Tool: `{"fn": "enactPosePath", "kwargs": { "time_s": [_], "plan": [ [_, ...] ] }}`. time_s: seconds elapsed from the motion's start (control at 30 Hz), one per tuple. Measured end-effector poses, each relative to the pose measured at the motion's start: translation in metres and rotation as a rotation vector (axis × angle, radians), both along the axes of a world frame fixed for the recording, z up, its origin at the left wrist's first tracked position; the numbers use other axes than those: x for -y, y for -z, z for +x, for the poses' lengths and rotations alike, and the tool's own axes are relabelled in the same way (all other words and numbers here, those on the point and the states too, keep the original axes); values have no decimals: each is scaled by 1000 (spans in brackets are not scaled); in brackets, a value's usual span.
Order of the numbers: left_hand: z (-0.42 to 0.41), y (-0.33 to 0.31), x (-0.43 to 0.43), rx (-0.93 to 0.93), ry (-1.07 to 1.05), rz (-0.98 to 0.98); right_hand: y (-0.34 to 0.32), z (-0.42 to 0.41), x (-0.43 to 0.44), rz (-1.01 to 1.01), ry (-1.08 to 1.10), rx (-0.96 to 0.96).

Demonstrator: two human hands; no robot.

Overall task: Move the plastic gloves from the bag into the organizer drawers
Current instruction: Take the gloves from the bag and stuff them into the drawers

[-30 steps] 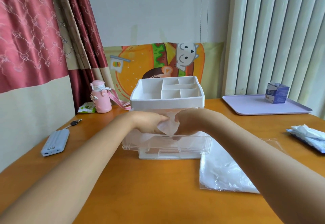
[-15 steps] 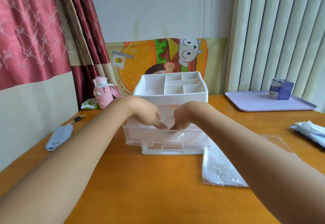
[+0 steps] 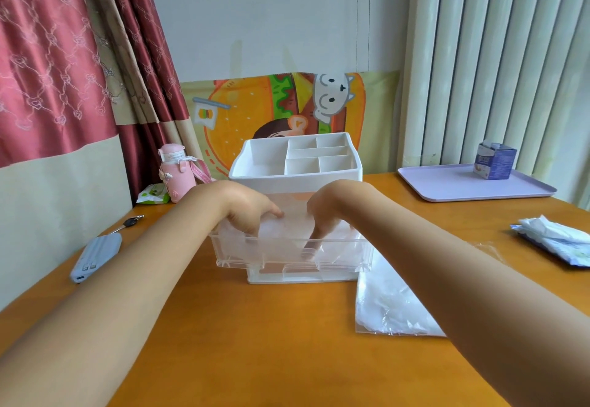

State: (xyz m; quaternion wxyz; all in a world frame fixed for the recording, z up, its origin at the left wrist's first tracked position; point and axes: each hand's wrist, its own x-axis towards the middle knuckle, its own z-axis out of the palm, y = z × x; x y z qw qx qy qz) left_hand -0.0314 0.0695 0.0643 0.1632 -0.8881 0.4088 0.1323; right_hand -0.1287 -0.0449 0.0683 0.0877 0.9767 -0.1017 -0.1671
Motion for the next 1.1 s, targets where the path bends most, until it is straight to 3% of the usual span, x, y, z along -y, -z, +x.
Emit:
{"fn": "enactPosePath", "kwargs": {
  "time_s": [0.17,0.3,0.37,0.47,0.57,0.77,0.9,1.1],
  "plan": [
    [-16,-13,-7,4,-5,-99,-2,-7,8,42,-31,61],
    [-38,-34,-20,-24,-33,-297,-11,-33,25,281,-79,412],
    [-50,-39,-23,17,6,-480,-15,-52,35,404,-99,596],
    [-80,-27,-13,36,91,-909,-11,-78,54,450,-105,861],
    [-117,2,11,-93,181,-1187,5,-101,77,425,8,1030],
    [-153,64,69,-213,262,-1211,54,-128,131,378,243,1046],
    [-168,95,105,-337,235,-1125,90,-141,176,436,437,940],
    [-150,139,141,-354,165,-989,154,-150,232,506,764,1000]
  ]
}}
